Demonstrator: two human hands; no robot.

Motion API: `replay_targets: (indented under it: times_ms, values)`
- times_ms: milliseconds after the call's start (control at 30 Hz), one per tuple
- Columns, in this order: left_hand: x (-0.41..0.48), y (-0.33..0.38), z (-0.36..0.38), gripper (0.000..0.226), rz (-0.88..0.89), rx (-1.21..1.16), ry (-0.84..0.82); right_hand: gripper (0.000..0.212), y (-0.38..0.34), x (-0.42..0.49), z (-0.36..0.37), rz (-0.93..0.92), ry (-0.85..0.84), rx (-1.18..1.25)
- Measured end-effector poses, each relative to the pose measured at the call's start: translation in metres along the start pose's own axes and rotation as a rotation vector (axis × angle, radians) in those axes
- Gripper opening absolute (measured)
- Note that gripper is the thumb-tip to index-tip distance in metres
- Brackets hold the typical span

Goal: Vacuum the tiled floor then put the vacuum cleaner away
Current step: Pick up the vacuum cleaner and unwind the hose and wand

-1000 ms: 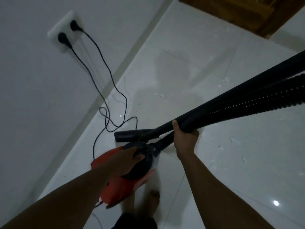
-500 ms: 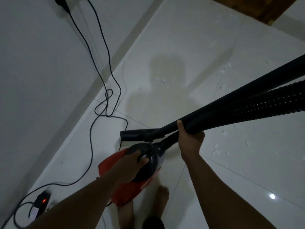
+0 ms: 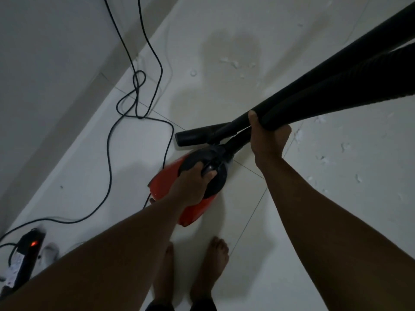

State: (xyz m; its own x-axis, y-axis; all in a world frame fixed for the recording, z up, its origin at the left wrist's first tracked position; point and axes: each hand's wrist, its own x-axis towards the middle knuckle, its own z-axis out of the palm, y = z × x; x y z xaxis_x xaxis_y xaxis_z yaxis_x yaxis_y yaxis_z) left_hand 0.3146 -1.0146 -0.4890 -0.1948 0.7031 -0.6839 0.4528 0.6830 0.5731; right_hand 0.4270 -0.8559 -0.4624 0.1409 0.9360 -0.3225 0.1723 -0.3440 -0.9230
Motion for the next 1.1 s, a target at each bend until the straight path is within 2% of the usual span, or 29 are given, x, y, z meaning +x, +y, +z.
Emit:
replay_targets:
  times_ms: [200, 333, 433, 500, 567, 633, 733, 800, 900, 1100]
  values:
    - [0.011, -0.01, 0.018, 0.043, -0.071, -0.165, 0.026, 0.032, 0.009, 0.01, 0.019, -0.099, -0.098, -0.097]
    - [0.014, -0.014, 0.031, 0.02, -0.026, -0.168, 0.06, 0.03, 0.019, 0.012, 0.024, -0.174, -0.112, -0.149]
    - [0.015, -0.022, 0.037, 0.039, -0.041, -0.03, 0.164, 0.033, 0.025, 0.012, 0.024, -0.209, -0.115, -0.181]
    - [0.013, -0.037, 0.03, 0.046, 0.12, 0.18, 0.226, 0.034, 0.026, 0.012, 0.022, -0.22, -0.129, -0.212]
    - [0.012, -0.06, 0.016, 0.064, 0.366, 0.342, 0.149, 0.033, 0.026, 0.014, 0.019, -0.211, -0.139, -0.22]
    - [0.014, -0.087, -0.001, 0.095, 0.562, 0.539, 0.011, 0.034, 0.024, 0.016, 0.019, -0.192, -0.143, -0.222]
    - [0.022, -0.121, -0.016, 0.117, 0.722, 0.994, -0.117, 0.035, 0.025, 0.015, 0.023, -0.184, -0.146, -0.221]
    - [0.023, -0.132, -0.014, 0.115, 0.743, 1.065, -0.093, 0.035, 0.026, 0.012, 0.024, -0.183, -0.16, -0.215]
    - [0.02, -0.139, 0.001, 0.109, 0.721, 1.007, 0.011, 0.034, 0.028, 0.012, 0.026, -0.185, -0.173, -0.218]
    - [0.019, -0.144, 0.012, 0.092, 0.71, 0.958, 0.086, 0.033, 0.031, 0.012, 0.024, -0.177, -0.187, -0.201]
